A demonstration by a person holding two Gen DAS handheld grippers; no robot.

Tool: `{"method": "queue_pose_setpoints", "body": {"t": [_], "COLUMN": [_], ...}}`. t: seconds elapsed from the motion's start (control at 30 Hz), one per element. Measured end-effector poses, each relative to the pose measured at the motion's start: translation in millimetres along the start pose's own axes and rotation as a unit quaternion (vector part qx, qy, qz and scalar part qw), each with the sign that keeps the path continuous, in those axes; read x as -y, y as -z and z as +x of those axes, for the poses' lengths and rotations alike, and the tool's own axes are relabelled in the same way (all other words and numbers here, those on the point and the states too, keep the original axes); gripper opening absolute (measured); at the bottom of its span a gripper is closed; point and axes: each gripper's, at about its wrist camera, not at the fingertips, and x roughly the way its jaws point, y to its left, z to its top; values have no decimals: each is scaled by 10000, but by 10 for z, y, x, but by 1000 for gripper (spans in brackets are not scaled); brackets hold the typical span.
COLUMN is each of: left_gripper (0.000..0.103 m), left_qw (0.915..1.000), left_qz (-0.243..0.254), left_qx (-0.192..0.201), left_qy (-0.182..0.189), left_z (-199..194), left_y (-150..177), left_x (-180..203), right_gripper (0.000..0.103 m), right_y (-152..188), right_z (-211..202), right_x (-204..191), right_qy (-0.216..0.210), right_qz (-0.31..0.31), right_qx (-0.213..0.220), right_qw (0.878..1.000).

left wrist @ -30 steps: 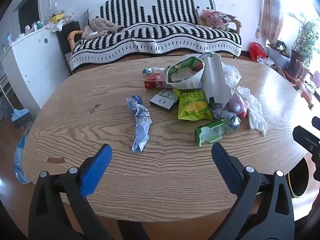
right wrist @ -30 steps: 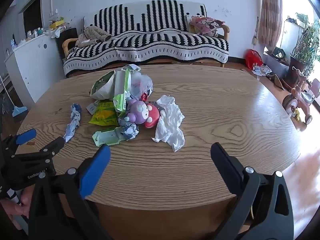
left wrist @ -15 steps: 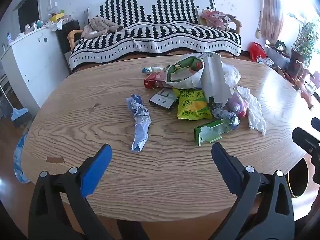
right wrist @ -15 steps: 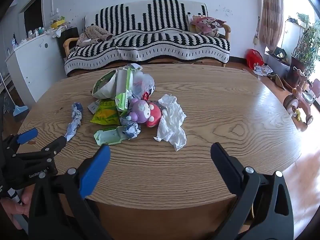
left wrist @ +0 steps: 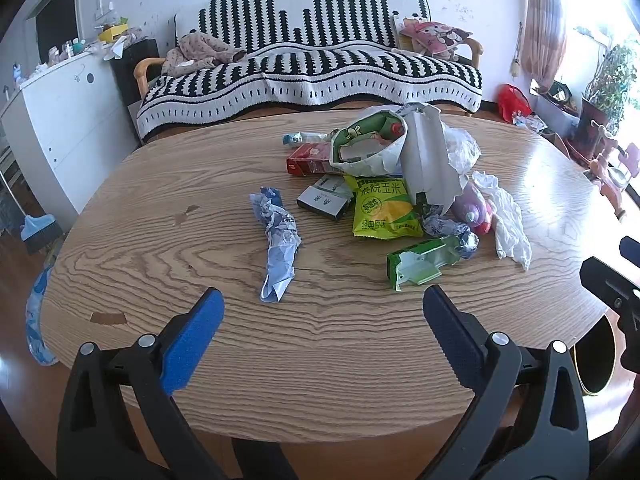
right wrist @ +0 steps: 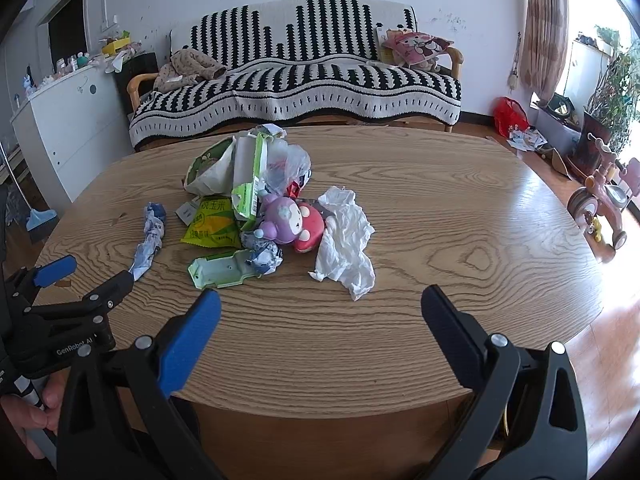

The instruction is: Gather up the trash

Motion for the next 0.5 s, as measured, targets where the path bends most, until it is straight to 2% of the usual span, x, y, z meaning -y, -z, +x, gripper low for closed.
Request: {"method": "queue_pose_setpoints", "body": {"t": [0.5], "left_gripper": [97], "left_qw": [10000], "left_qz": [-3], "left_qx": [-17], "left_qy": [-3], "left_z": [12], "left_y": [6], "left_x": [12], "right_gripper": [97], "right_y": [0], "right_z": [1], "right_x": [-1], "right_qy": [1], "right_qz": [-2], "right_qx": [-6], "right_qw": [10000]}}
